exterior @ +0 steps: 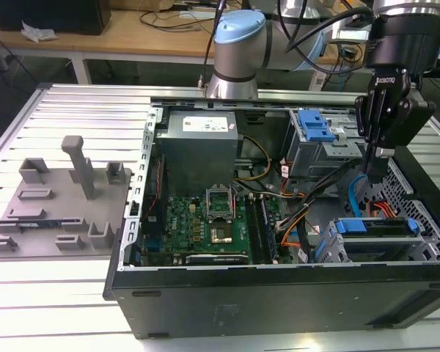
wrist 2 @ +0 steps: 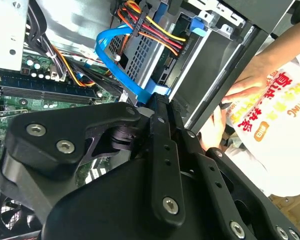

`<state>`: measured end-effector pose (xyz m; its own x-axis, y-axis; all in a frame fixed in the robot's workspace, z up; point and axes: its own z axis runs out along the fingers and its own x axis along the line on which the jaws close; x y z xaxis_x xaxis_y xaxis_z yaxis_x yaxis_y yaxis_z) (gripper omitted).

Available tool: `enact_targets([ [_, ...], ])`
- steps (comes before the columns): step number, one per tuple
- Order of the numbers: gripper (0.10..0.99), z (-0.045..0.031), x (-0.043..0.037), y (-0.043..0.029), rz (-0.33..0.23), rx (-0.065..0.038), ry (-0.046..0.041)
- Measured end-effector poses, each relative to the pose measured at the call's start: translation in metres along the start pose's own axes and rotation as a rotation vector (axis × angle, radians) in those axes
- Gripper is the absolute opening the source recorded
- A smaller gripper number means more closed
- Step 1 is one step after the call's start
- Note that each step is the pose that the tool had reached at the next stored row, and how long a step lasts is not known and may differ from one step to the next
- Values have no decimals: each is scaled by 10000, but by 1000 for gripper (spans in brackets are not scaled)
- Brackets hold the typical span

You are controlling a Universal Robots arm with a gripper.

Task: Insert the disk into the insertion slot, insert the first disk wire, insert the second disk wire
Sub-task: 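Insert the second disk wire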

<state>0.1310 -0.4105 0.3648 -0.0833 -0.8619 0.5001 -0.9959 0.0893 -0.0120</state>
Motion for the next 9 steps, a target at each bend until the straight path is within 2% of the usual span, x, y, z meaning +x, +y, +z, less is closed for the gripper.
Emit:
enact_targets([
  [6,165,0,0,0,2,-1,0],
  [7,165,4,3,-1,0,-6,-50],
  [9,165,19,30,-3,-10,-32,-359],
])
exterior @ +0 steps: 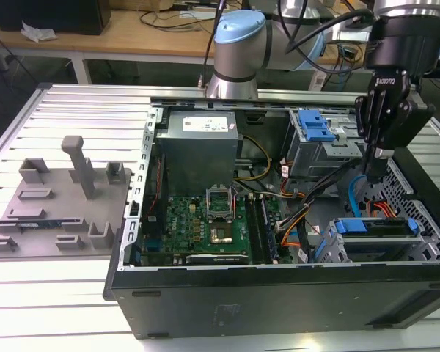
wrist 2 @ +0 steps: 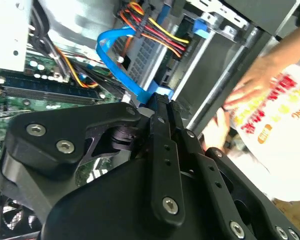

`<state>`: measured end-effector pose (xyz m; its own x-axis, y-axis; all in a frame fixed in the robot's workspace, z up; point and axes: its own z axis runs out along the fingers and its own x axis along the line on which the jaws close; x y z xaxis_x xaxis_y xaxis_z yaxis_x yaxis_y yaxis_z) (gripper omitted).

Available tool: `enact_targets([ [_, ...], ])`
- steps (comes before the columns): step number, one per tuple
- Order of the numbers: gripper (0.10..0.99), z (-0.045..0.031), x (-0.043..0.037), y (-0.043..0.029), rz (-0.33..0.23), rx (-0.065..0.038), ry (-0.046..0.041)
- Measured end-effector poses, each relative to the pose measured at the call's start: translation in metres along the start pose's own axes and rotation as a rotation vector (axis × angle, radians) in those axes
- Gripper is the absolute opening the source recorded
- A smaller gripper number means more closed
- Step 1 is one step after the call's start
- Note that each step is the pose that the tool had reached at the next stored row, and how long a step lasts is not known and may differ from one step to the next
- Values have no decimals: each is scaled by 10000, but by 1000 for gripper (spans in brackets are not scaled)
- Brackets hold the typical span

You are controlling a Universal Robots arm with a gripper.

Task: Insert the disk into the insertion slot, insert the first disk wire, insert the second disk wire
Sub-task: 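Insert the second disk wire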

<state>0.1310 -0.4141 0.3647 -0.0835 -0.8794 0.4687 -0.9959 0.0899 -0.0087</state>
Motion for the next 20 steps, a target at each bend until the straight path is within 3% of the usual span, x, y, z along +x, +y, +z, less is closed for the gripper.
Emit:
enact_targets([
  [2,165,15,29,-3,-12,-25,-307],
  [3,165,30,58,-6,-19,-44,-529],
  [7,165,75,150,-15,-27,-64,-767],
  [8,165,90,178,-18,-30,-72,-863],
  [10,165,106,208,-21,-48,-115,-1411],
  [11,165,109,213,-22,-54,-129,-1591],
  [12,165,113,221,-22,-61,-149,-1841],
  [13,165,115,226,-23,-67,-162,-1998],
  [16,165,128,256,-27,-88,-219,-2670],
  [17,165,132,265,-29,-94,-233,-2843],
  [18,165,141,287,-33,-105,-258,-3139],
  [19,165,167,340,-39,-109,-266,-3252],
  [20,165,183,369,-44,-109,-268,-3253],
])
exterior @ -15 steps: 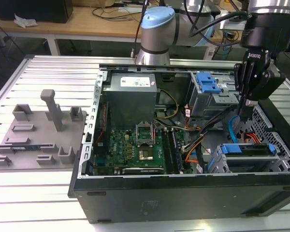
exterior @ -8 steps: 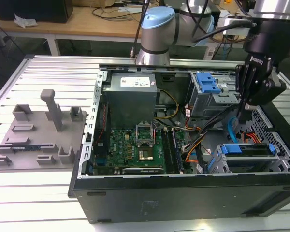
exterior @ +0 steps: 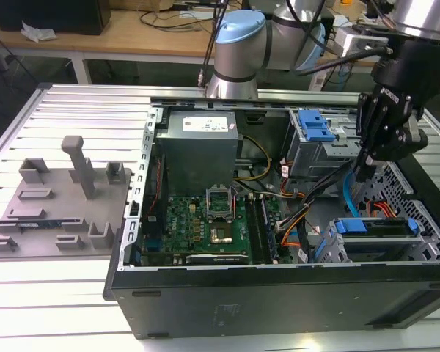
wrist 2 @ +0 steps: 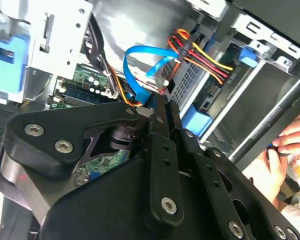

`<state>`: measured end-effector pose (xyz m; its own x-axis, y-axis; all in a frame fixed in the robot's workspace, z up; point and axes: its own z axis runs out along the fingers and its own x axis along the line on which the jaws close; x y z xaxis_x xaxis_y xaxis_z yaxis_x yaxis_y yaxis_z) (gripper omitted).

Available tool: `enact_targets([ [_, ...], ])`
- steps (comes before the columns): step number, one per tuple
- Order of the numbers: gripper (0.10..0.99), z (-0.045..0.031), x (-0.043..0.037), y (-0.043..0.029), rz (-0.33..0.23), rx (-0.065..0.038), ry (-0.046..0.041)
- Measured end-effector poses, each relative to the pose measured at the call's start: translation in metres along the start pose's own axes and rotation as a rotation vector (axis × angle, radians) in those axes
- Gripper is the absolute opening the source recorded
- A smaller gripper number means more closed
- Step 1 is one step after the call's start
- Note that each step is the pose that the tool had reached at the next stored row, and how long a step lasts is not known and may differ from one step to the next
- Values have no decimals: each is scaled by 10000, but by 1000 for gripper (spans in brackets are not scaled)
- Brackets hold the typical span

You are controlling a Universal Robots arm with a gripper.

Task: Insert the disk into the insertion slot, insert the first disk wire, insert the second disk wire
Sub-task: 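Insert the second disk wire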

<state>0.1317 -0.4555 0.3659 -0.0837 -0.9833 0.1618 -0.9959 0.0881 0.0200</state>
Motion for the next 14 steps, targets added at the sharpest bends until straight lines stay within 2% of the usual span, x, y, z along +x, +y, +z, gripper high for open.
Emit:
enact_targets([
  [1,165,6,40,-6,-1,-2,0],
  [3,165,30,184,-30,-2,-5,0],
  [8,165,63,385,-65,-1,-8,-12],
  [9,165,70,425,-71,-8,-26,-240],
  [10,165,73,446,-76,-19,-50,-523],
  [13,165,81,497,-90,-41,-100,-1126],
  [14,165,90,546,-110,-45,-111,-1257],
])
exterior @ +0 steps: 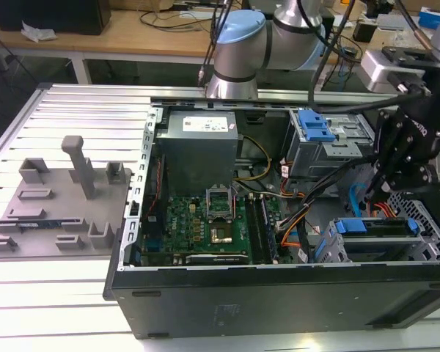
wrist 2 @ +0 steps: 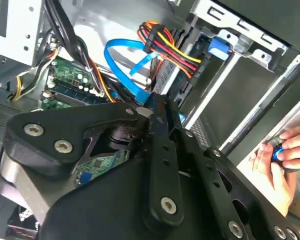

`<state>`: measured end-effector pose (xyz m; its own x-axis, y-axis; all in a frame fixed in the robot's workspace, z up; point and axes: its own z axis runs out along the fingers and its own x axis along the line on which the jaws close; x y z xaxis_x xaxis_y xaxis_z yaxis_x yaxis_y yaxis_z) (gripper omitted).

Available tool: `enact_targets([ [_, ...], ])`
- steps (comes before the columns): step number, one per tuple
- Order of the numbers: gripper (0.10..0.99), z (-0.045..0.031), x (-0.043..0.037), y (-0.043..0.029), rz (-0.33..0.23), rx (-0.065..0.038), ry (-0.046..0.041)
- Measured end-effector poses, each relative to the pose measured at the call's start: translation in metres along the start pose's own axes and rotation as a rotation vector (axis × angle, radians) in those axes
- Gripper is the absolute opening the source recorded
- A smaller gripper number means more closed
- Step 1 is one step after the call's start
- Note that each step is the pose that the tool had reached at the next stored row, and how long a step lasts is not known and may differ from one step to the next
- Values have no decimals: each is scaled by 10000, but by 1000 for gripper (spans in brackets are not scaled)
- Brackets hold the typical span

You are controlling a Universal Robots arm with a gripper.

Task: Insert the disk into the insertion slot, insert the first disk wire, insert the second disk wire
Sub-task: 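Insert the second disk wire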

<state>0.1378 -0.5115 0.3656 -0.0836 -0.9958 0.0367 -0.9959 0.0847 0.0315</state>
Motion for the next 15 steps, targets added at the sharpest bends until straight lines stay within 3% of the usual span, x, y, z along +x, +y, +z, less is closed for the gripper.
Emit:
enact_targets([
  [4,165,7,104,-57,-2,-9,-58],
  [11,165,13,127,-68,-2,-11,-75],
  [12,165,16,135,-69,-3,-14,-110],
  [14,165,23,153,-72,-11,-32,-319],
  [15,165,25,160,-73,-13,-36,-369],
])
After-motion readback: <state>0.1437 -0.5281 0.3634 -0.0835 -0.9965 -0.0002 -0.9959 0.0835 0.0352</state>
